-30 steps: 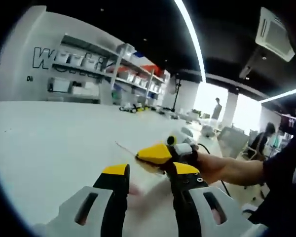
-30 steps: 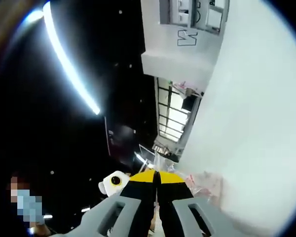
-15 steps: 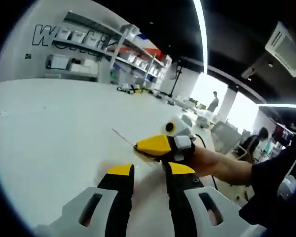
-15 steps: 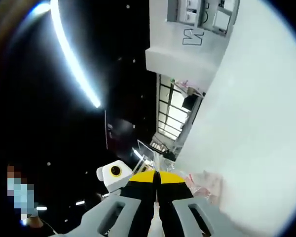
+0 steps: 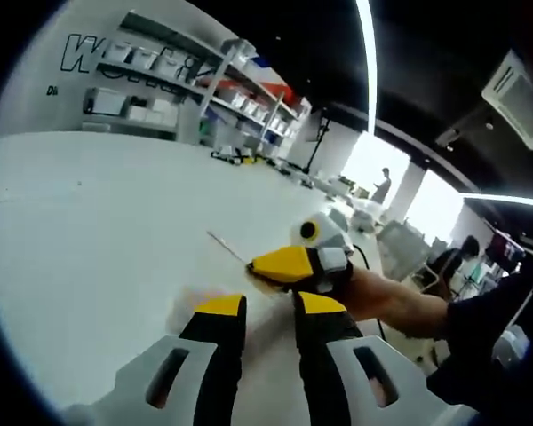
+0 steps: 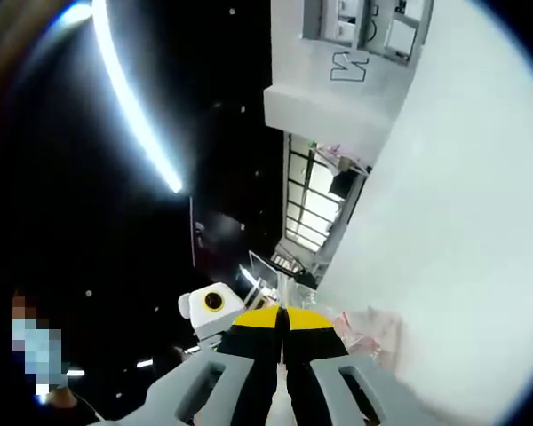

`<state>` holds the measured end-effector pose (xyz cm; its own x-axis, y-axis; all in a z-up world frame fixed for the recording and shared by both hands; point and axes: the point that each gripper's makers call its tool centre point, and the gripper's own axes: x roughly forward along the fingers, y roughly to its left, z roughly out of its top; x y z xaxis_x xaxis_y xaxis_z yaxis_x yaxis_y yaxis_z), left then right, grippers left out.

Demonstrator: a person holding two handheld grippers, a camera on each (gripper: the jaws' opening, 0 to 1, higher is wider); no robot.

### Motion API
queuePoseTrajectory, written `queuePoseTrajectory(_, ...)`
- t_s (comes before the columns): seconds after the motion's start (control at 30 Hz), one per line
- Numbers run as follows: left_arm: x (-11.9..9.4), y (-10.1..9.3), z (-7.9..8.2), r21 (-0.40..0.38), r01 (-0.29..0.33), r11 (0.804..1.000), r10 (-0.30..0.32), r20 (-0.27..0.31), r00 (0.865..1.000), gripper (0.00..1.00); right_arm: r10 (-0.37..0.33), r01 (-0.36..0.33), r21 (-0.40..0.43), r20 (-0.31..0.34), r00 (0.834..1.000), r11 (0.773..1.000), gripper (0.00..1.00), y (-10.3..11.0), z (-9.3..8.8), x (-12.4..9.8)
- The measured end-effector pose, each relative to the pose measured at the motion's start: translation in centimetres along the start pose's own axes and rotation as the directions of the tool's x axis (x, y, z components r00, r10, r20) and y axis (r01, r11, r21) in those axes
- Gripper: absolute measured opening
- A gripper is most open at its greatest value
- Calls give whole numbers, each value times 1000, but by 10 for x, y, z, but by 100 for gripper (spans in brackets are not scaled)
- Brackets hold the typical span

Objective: Open the resealable bag by pulling the two sides of the seal apart until the entire bag opening is separated and visibly accessible.

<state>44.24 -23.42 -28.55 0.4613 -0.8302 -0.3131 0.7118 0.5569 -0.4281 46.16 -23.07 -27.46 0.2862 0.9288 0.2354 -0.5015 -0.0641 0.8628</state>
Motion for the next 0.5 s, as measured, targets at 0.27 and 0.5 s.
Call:
queuePoseTrajectory(0.27, 3, -1, -3, -26, 15, 1000, -16, -15, 1000, 22, -2, 2, -14, -9, 1000, 1000, 0, 0, -2, 1)
queuePoseTrajectory(0.5, 5, 3, -3, -41, 19, 999, -20, -31, 999, 22, -4, 3, -17, -14, 1000, 1000, 0, 0, -3, 1)
